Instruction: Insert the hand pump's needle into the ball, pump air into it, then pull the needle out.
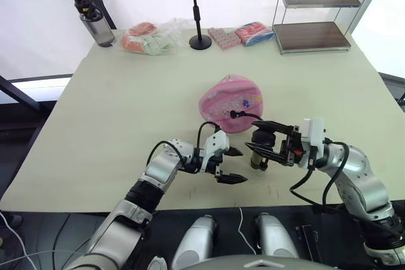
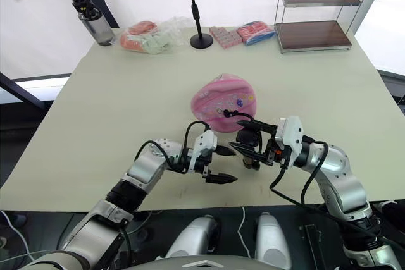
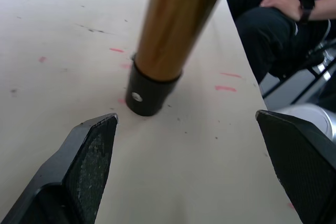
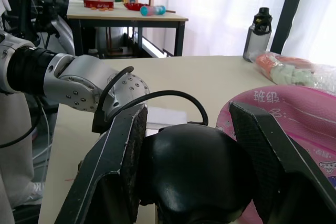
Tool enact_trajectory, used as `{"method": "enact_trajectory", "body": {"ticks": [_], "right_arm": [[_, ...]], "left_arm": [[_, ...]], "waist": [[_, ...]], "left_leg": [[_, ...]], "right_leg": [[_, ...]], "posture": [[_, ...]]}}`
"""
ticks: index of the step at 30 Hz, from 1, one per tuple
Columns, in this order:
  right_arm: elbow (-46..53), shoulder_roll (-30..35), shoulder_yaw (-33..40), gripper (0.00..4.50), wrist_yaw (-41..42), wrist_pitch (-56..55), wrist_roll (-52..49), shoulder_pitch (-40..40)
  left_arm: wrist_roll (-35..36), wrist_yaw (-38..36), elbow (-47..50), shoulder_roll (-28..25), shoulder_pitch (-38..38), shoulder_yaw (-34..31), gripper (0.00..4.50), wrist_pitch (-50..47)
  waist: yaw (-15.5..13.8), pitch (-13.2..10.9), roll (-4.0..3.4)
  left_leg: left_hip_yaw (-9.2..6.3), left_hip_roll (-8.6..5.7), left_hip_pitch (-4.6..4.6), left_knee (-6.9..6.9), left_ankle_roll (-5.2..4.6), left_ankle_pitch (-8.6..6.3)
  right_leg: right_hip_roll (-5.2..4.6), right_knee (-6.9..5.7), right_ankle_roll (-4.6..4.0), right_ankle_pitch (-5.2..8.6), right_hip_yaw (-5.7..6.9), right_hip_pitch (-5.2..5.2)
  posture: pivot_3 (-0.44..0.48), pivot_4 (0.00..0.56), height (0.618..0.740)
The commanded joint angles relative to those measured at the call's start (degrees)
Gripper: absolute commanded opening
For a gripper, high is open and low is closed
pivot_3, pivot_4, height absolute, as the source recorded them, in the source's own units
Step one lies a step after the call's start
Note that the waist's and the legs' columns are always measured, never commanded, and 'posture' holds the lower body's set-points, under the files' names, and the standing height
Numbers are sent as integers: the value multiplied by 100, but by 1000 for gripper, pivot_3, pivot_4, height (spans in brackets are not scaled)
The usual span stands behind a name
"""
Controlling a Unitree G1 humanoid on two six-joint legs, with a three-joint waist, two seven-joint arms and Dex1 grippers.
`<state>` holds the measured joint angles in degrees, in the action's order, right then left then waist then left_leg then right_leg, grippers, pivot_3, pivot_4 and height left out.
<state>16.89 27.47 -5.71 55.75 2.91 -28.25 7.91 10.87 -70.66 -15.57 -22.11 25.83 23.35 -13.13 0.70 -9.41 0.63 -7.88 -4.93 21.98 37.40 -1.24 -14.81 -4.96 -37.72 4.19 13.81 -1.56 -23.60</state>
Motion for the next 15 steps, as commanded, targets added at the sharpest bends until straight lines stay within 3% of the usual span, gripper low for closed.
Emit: {"method": "enact_trajectory", "body": {"ticks": [1,15], "right_arm": [[-120,-74,105,1993,47,55,-165,-9],[-86,-99,168,1993,370,205,-400,-15]], "left_arm": [[-93,-111,-132,129,159,73,4481,170],[-569,-142,-1798,840,651,74,4481,1432]], "waist": [[0,0,0],[-5,0,0]], "left_leg": [[-1,0,-1,0,0,0],[-1,1,0,2,1,1]], "right_leg": [[1,-1,-1,-1,1,0],[2,-3,-5,-4,4,-1]], "posture": [[0,150,740],[0,150,740]]}}
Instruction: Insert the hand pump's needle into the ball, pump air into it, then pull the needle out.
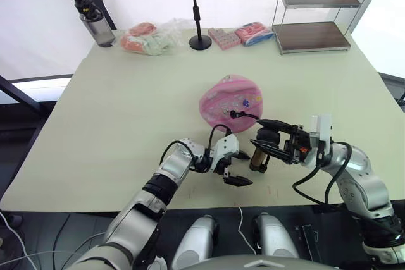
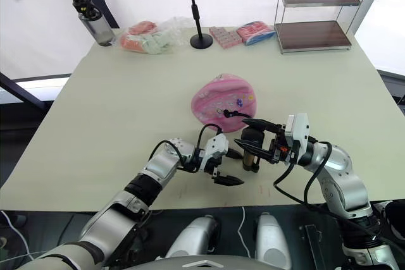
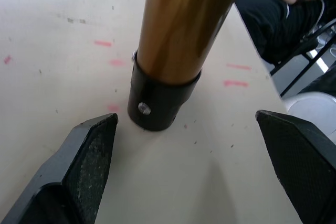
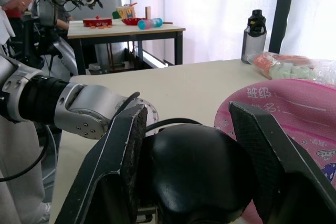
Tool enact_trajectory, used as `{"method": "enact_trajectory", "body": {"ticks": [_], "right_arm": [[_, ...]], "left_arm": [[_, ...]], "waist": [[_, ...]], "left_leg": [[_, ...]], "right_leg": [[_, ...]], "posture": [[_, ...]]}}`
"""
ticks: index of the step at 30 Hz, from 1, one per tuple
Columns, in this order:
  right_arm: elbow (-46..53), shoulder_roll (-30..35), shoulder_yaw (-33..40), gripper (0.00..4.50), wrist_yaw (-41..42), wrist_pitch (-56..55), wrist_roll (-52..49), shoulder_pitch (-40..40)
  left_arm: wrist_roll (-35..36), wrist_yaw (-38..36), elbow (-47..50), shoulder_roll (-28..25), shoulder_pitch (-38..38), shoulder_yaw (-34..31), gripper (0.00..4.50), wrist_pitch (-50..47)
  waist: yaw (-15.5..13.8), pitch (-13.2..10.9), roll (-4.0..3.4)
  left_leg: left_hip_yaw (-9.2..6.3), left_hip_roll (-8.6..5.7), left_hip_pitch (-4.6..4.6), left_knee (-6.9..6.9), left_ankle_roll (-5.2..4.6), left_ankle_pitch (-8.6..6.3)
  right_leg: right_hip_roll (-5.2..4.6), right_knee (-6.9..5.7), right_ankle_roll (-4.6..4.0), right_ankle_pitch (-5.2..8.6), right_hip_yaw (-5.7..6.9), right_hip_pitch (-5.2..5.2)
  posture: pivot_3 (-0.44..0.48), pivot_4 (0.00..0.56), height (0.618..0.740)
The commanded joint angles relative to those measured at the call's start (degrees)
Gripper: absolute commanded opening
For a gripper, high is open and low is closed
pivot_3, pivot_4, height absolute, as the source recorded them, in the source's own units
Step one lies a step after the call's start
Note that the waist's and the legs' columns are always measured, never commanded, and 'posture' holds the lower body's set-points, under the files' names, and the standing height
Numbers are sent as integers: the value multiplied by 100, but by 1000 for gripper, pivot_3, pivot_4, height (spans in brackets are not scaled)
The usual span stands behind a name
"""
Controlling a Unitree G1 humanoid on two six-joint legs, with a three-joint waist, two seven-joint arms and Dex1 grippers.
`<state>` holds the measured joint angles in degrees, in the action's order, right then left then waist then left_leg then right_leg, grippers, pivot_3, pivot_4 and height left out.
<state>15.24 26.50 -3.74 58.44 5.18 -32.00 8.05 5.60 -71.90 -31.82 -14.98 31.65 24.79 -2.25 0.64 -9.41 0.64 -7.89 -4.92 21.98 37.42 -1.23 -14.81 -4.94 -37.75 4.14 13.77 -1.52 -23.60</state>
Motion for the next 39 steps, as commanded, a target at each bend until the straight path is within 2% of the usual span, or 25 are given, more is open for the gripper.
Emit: {"method": "enact_trajectory", "body": {"ticks": [1,6,7,9,12,14,28,34,39], "right_arm": [[69,-4,-36,1993,116,-31,-10,-40],[14,-27,-11,1993,130,-36,0,-25],[0,-24,-5,1993,134,-39,7,-15],[-24,-12,10,1993,148,-39,7,1],[-19,16,34,1993,167,-37,7,-11],[-15,35,53,1993,179,-29,1,-14],[148,363,271,1993,273,123,-162,72],[529,568,479,1993,89,524,-417,348],[849,895,858,1993,-116,1031,-765,686]], "left_arm": [[-40,16,-302,189,93,-109,4481,466],[-174,58,-819,318,172,-121,4481,1029],[-219,70,-909,332,180,-117,3977,1151],[-195,92,-1032,394,194,-191,3322,1273],[-220,96,-1177,461,208,-271,1797,1392],[-267,120,-1272,489,207,-306,1095,1506],[-474,553,-1112,772,-153,-367,1095,1650],[-763,959,-1335,789,-221,-319,1095,1585],[-810,952,-1409,842,-272,-266,1095,1573]], "waist": [[4,0,0],[11,0,0],[12,1,1],[9,1,1],[7,1,1],[6,1,2],[-38,2,3],[-49,2,3],[-52,2,2]], "left_leg": [[0,-1,0,0,0,0],[-1,0,-1,0,0,0],[-1,-1,-1,0,0,0],[-1,-1,-1,0,0,0],[-1,-1,-1,1,0,0],[-1,-1,-1,1,0,0],[-1,-4,-1,4,0,0],[-1,-5,-1,5,-1,0],[-1,-5,0,5,-1,0]], "right_leg": [[-1,0,0,0,0,0],[0,-3,0,0,1,0],[0,-3,0,0,1,0],[0,-4,0,0,1,0],[0,-3,0,0,1,0],[0,-3,0,0,1,0],[-3,-3,2,-1,2,4],[-5,-3,4,-2,1,4],[-5,-2,4,-2,2,4]], "posture": [[0,150,740],[0,150,740],[0,150,740],[0,150,740],[0,150,740],[0,150,740],[0,150,740],[0,150,740],[0,150,740]]}}
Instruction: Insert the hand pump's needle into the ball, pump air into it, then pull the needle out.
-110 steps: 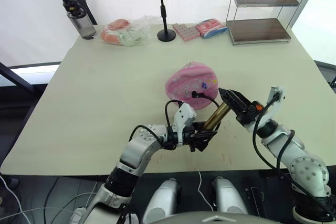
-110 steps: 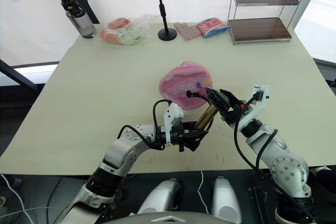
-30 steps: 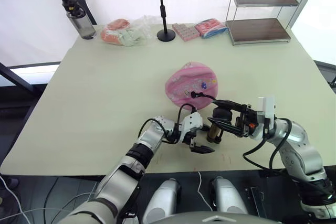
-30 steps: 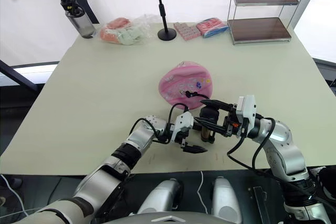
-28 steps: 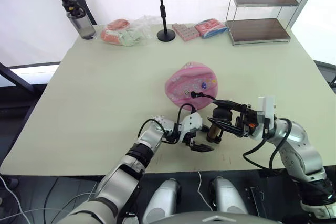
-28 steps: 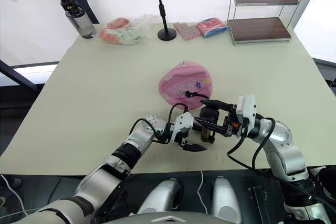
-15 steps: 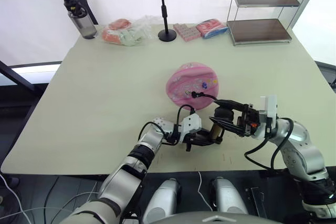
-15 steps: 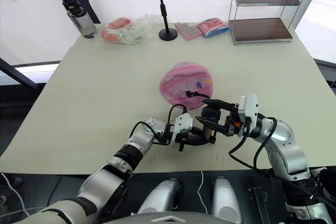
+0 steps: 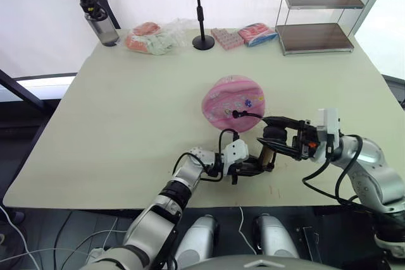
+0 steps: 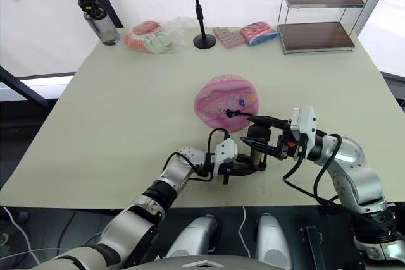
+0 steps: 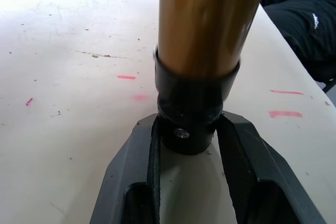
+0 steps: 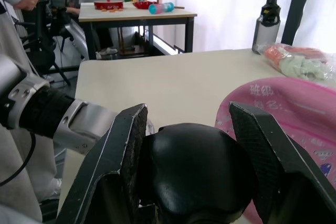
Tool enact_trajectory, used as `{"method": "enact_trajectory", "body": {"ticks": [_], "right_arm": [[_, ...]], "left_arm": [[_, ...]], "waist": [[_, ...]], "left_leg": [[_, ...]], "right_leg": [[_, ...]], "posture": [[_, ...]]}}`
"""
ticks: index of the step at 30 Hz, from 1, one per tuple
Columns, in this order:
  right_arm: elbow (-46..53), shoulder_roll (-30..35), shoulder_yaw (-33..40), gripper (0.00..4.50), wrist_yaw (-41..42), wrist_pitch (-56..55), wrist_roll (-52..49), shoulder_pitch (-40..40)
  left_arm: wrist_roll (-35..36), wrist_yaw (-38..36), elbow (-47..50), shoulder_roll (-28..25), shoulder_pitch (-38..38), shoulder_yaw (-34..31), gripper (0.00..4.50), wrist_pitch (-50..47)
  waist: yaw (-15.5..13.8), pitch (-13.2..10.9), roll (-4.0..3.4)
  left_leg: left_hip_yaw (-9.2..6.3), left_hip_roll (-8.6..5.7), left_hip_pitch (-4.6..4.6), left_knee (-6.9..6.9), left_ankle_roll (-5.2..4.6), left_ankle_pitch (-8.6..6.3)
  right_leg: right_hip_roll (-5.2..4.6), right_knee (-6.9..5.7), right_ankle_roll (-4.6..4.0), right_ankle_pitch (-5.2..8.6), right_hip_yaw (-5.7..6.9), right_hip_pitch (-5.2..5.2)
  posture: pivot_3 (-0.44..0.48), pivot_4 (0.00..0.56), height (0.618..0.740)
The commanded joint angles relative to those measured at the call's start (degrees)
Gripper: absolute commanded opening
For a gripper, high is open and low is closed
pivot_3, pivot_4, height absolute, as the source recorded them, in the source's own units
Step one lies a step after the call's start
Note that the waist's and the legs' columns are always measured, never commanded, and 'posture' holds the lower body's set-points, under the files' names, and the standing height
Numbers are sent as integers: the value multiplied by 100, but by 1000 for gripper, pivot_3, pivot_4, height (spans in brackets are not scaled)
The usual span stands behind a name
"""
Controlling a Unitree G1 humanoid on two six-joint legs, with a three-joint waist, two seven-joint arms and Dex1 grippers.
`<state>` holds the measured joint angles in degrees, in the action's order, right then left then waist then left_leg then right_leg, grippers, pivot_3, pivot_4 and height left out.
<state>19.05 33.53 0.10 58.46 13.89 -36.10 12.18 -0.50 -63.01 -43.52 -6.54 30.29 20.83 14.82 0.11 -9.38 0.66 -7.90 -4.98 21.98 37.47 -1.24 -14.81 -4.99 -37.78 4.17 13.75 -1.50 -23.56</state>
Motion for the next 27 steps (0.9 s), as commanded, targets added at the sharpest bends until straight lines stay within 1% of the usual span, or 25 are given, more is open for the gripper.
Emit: {"method": "enact_trajectory", "body": {"ticks": [1,6,10,13,17,23,25,27], "right_arm": [[513,272,544,1993,-138,253,-413,328],[699,720,993,1993,-329,810,-910,650],[828,1216,1405,1993,-476,1444,-1595,1104],[796,1532,1598,1993,-445,1566,-1728,1503],[741,1782,1698,1993,-397,1694,-1861,1831],[607,1933,1771,1993,-613,2010,-2237,2528],[697,1865,1747,1993,-662,2133,-2275,2517],[882,1736,1661,1993,-686,2161,-2232,2254]], "left_arm": [[-212,60,-247,6,-145,141,1095,-132],[-247,67,-334,26,-156,153,1095,-110],[-254,87,-481,43,-157,123,1095,-98],[-269,68,-512,40,-169,133,1095,-63],[-275,60,-507,37,-188,138,1095,-44],[-320,73,-568,-6,-174,150,1095,41],[-348,87,-622,-17,-176,160,1095,106],[-344,92,-661,-5,-176,156,1095,134]], "waist": [[-1,0,0],[-9,0,0],[-37,0,0],[-55,0,0],[-83,1,1],[-78,-1,2],[-82,-1,3],[-83,-1,3]], "left_leg": [[0,0,0,0,0,0],[-1,0,1,0,-1,-1],[1,0,3,0,-1,-1],[0,1,3,-1,-2,-1],[0,2,5,-1,-2,-1],[-1,2,9,-1,-2,-1],[-2,3,19,0,-2,-1],[-2,3,20,0,-2,-1]], "right_leg": [[0,0,0,0,0,0],[-1,2,0,0,1,0],[-3,2,0,0,1,-1],[-3,4,0,0,2,0],[-3,9,0,0,5,0],[-4,8,0,0,6,-2],[-4,7,-2,-1,7,-12],[-5,9,-2,-1,7,-13]], "posture": [[0,150,740],[0,150,740],[0,150,740],[0,150,740],[0,150,740],[0,150,740],[0,150,740],[0,150,740]]}}
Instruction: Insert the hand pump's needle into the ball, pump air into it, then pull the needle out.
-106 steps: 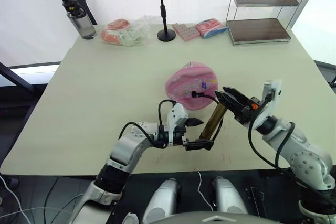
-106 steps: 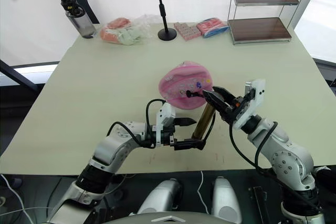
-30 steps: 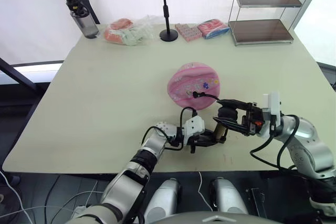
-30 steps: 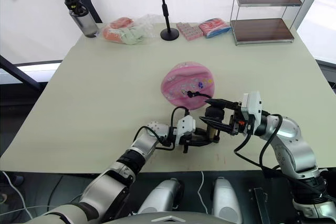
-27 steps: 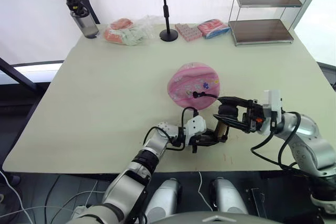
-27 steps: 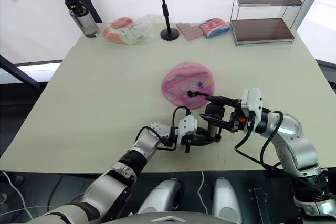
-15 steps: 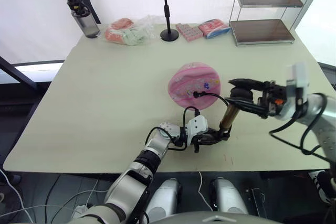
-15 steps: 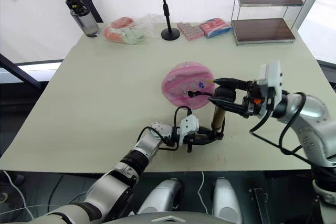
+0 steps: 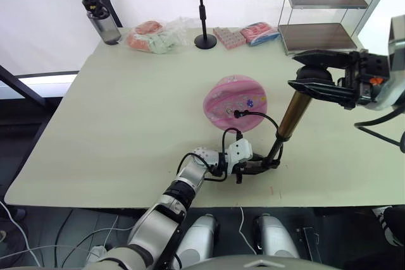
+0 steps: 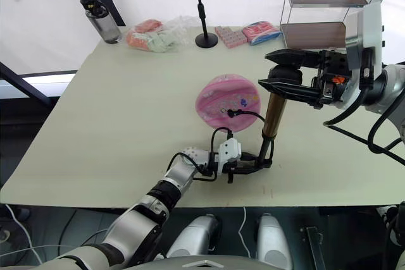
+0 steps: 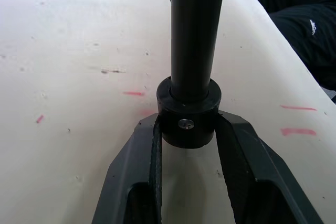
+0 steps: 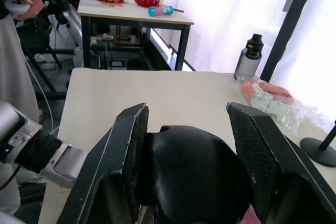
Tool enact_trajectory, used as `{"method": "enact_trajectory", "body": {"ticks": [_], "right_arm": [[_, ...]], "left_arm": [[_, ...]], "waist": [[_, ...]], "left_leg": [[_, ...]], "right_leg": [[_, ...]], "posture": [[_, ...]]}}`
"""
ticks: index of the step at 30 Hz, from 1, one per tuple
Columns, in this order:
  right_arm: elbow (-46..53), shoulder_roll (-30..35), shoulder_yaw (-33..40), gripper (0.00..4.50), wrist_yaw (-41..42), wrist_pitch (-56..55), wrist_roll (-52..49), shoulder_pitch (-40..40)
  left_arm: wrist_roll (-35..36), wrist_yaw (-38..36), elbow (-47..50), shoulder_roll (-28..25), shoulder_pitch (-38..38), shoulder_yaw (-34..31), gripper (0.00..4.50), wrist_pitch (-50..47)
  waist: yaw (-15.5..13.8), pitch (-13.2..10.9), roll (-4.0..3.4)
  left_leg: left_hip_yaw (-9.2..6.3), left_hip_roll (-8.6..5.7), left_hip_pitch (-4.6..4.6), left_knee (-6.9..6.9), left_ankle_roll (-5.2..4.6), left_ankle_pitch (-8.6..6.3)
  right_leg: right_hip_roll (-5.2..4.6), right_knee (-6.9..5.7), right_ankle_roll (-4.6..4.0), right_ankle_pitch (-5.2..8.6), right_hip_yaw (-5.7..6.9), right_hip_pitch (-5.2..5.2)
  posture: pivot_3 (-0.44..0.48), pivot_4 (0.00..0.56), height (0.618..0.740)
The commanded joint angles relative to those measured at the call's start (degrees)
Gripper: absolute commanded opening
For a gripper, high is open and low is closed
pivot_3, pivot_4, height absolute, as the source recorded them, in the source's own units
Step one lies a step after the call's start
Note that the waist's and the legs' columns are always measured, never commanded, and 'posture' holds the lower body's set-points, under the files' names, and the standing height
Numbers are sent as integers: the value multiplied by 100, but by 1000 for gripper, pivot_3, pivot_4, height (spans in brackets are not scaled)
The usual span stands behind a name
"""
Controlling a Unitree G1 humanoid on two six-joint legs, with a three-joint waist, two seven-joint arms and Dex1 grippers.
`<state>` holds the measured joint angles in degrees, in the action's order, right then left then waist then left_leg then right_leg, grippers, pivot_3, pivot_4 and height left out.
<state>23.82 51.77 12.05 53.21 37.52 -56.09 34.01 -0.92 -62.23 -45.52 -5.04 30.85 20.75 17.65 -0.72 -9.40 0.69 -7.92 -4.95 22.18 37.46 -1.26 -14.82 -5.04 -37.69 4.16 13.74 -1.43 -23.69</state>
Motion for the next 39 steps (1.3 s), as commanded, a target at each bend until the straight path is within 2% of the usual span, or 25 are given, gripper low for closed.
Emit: {"method": "enact_trajectory", "body": {"ticks": [1,7,11,18,29,32,36,39], "right_arm": [[493,-146,409,1993,-142,-235,-155,-96],[694,-554,53,1993,13,-859,688,-1183],[618,-761,-201,1993,196,-1391,1240,-1764],[48,-1237,-1024,1993,521,-2500,2358,-2697],[-1057,-1898,-1860,1993,567,-3742,3442,-3237],[-1224,-1921,-1862,1993,579,-3899,3521,-3296],[-1238,-1844,-1741,1993,568,-3938,3426,-3277],[-1060,-1771,-1520,1993,522,-3795,3158,-3157]], "left_arm": [[-298,14,-476,-148,-230,163,1095,-141],[-286,11,-526,-82,-217,105,1095,-142],[-330,23,-610,-36,-162,98,1095,-130],[-385,46,-734,49,-115,117,1095,-87],[-436,80,-837,92,-121,111,1095,15],[-444,95,-861,108,-122,106,1095,42],[-458,100,-893,145,-118,102,1095,75],[-475,110,-939,195,-88,106,1095,110]], "waist": [[-3,0,0],[2,25,19],[42,61,6],[29,112,20],[18,195,27],[18,220,34],[19,220,32],[10,220,32]], "left_leg": [[1,0,1,0,0,0],[3,1,-20,-2,-3,-2],[6,2,-44,-3,-4,-3],[-1,1,-55,-4,-5,-3],[-8,1,-58,-6,-7,-5],[-9,2,-61,-7,-7,-5],[-20,10,-151,-42,-22,-18],[-29,11,-154,-41,-27,-21]], "right_leg": [[0,2,0,0,-1,-1],[1,1,1,0,-3,18],[5,1,3,2,-4,38],[6,11,4,2,4,56],[10,20,4,3,10,62],[11,25,4,3,10,66],[14,79,24,18,27,168],[14,92,29,20,39,183]], "posture": [[0,150,740],[0,150,740],[0,150,740],[0,150,740],[0,150,740],[0,150,740],[0,150,740],[0,150,740]]}}
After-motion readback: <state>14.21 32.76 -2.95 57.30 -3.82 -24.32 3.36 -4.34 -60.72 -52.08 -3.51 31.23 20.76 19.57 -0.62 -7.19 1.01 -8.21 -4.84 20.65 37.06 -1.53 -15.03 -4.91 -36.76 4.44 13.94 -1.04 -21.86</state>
